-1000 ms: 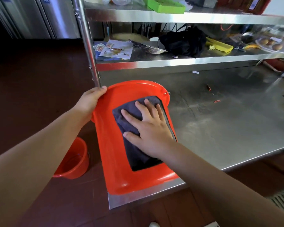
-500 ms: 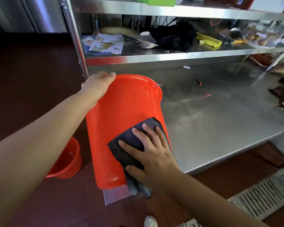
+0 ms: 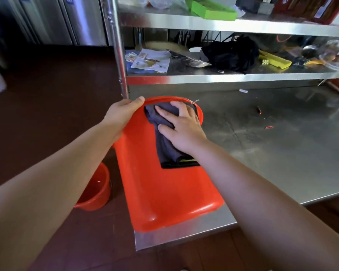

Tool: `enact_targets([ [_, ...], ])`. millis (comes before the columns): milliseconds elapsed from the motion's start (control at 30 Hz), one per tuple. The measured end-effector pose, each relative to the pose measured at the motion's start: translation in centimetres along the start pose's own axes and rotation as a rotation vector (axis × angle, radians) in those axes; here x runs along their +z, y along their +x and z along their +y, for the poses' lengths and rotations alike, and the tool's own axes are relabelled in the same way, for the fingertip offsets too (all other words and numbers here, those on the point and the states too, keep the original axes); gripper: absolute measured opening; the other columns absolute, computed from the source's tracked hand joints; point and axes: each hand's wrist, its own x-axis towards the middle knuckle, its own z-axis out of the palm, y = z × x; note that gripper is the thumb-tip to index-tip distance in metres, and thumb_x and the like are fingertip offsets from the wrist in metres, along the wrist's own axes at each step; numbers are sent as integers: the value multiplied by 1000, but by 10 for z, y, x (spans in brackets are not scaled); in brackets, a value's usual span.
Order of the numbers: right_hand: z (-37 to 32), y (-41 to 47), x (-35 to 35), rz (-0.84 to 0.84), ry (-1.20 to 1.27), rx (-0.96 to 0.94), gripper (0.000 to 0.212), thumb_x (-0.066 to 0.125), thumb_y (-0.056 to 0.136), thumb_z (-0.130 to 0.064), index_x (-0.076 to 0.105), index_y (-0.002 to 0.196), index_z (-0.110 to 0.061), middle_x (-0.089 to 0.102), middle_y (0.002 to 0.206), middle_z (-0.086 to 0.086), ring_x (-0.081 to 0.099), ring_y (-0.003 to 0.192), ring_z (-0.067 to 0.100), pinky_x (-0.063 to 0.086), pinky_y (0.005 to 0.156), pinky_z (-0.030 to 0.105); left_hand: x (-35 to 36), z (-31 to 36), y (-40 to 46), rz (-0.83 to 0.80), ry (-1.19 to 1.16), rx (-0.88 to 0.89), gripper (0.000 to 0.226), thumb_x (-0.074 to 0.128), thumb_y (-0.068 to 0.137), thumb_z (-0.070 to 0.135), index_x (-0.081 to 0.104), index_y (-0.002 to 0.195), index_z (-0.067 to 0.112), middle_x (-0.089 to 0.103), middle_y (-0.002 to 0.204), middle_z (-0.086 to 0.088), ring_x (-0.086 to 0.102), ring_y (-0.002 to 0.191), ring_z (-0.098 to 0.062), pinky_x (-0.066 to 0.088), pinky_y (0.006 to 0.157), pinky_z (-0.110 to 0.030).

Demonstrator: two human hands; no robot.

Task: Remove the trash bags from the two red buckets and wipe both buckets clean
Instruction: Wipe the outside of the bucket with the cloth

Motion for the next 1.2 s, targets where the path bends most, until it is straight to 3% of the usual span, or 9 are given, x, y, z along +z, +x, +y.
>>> enact_targets([
  [300, -19, -87, 8, -113, -149, -247, 62, 46, 84, -56, 32, 143, -44, 13, 159, 1, -2, 147, 25, -1, 118, 47, -29, -22, -6, 46, -24, 40, 28, 64, 82, 47, 65, 72, 20, 61, 75, -1, 55, 78, -21, 44, 73, -34],
  [433, -16, -137, 8, -165, -158, -332, 66, 47, 84, -61, 30, 144, -42, 12, 159, 1, -5, 147, 25, 1, 117, 52, -40, -35, -4, 151, 158, 212, 27, 53, 93, 33, 70, 107, 19, 60, 117, -11, 57, 111, -22, 45, 100, -41],
  [533, -15, -157, 9, -168, -152, -351, 68, 50, 83, -62, 30, 145, -41, 15, 158, 3, -4, 147, 27, 3, 117, 54, -36, -24, -5, 189, 299, 307, 34, 44, 90, 21, 69, 114, 21, 61, 122, -6, 52, 119, -24, 39, 106, -42],
  [600, -15, -160, 7, -175, -154, -336, 66, 49, 84, -59, 29, 145, -42, 13, 159, 2, -5, 147, 26, 4, 116, 55, -20, -9, -8, 179, 328, 294, 36, 40, 89, 25, 68, 112, 22, 63, 116, -3, 56, 113, -26, 43, 102, -40],
  [700, -15, -159, 7, -165, -150, -316, 61, 48, 86, -50, 32, 144, -41, 14, 158, 0, -4, 147, 26, 5, 116, 54, 2, 7, -9, 93, 490, 216, 40, 36, 82, 57, 64, 89, 29, 64, 105, -1, 57, 102, -27, 39, 102, -46],
  [800, -15, -155, 9, -121, -114, -303, 55, 45, 86, -43, 39, 141, -40, 24, 156, 0, 6, 147, 27, 10, 116, 54, 6, 13, -2, 72, 406, 86, 52, 45, 67, 74, 66, 88, 31, 65, 105, 2, 59, 102, -25, 44, 99, -46],
  [933, -13, -122, 11, -82, -3, -266, 52, 46, 86, -37, 44, 138, -39, 26, 155, 0, 7, 146, 24, 3, 118, 48, 5, 14, 3, 76, 244, -13, 56, 56, 56, 76, 68, 95, 36, 66, 107, 1, 60, 103, -26, 48, 95, -41],
  [1067, -3, -63, 5, -3, 122, -146, 47, 54, 91, -29, 48, 137, -33, 25, 155, 6, 12, 145, 27, 8, 117, 48, 5, 13, 5, 54, 157, -10, 68, 61, 48, 74, 70, 96, 27, 69, 106, -8, 64, 101, -29, 49, 96, -45],
  [1200, 13, -16, -6, 145, 177, 3, 43, 58, 91, -25, 53, 134, -25, 36, 141, 10, 32, 132, 28, 23, 112, 35, 21, 5, 2, 5, 19, -9, 41, 68, 60, 57, 70, 77, 19, 72, 96, -10, 68, 93, -27, 52, 90, -41],
])
